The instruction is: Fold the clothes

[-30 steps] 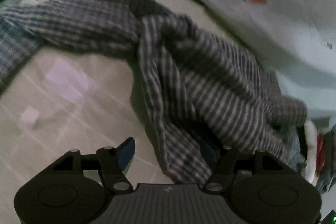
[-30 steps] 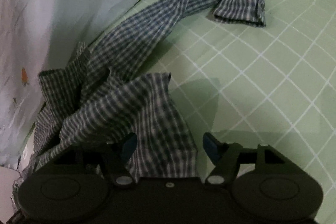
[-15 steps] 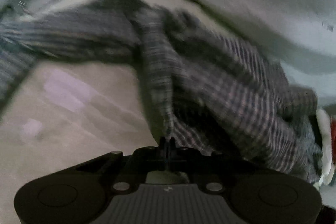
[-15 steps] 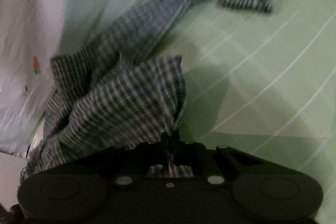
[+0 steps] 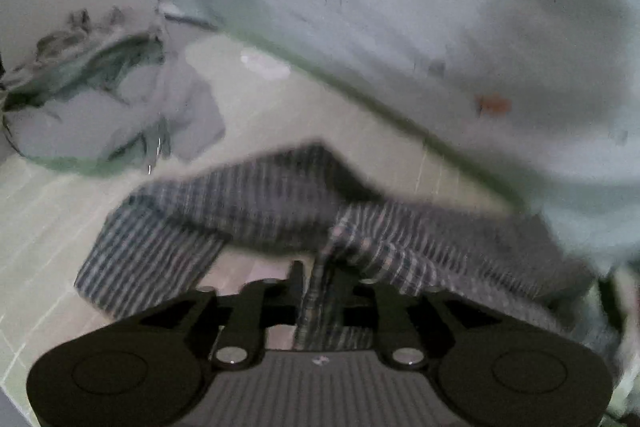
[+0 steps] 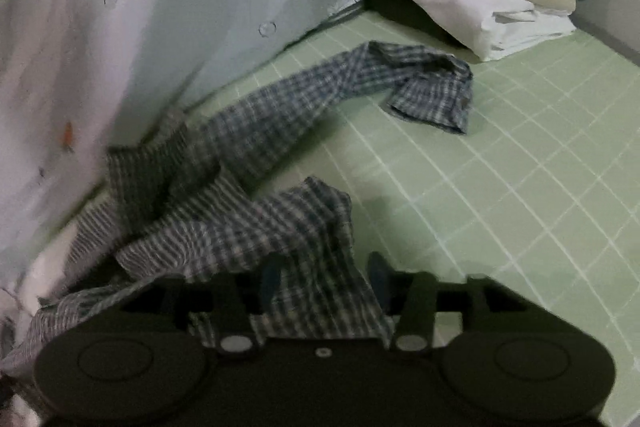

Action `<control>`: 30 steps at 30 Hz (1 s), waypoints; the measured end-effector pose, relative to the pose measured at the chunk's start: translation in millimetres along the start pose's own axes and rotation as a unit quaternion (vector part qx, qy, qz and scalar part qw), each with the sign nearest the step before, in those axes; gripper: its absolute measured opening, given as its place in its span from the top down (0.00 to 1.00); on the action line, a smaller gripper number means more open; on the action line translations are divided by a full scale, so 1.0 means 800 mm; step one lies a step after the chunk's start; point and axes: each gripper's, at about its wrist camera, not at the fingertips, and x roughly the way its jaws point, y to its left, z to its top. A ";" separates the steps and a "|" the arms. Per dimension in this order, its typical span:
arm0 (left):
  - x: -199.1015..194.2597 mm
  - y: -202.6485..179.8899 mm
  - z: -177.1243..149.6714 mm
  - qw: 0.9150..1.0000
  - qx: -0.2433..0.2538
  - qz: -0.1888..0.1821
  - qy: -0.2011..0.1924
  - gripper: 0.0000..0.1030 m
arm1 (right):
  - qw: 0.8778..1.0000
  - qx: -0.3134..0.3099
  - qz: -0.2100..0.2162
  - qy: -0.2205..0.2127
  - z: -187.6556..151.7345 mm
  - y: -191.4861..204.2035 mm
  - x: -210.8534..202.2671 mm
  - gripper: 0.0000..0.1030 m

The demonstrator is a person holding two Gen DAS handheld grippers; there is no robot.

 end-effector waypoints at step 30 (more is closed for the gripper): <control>0.054 0.012 -0.104 0.989 0.096 -0.030 0.112 0.96 | 0.983 -0.158 -0.083 0.048 -0.082 0.012 0.025 0.94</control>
